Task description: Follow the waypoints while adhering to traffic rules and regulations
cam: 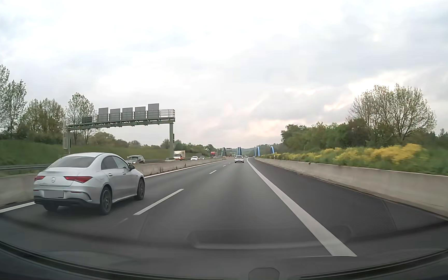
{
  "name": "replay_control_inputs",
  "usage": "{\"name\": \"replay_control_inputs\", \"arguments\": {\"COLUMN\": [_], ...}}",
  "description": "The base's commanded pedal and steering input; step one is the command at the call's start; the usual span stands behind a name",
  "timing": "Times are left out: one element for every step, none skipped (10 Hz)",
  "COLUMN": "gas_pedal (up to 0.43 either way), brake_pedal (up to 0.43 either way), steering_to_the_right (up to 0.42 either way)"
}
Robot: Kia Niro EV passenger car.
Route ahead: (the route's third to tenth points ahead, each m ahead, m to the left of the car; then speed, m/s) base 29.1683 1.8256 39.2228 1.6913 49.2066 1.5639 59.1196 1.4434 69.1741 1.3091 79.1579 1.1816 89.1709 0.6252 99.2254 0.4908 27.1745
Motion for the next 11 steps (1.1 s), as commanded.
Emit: {"name": "replay_control_inputs", "arguments": {"gas_pedal": [0.177, 0.177, 0.177, 0.177, 0.177, 0.177, 0.177, 0.177, 0.177, 0.177, 0.177], "brake_pedal": [0.0, 0.0, 0.0, 0.0, 0.0, 0.0, 0.0, 0.0, 0.0, 0.0, 0.0], "steering_to_the_right": [0.0, 0.0, -0.001, -0.001, 0.0, -0.001, 0.0, 0.0, -0.001, -0.001, -0.001]}}
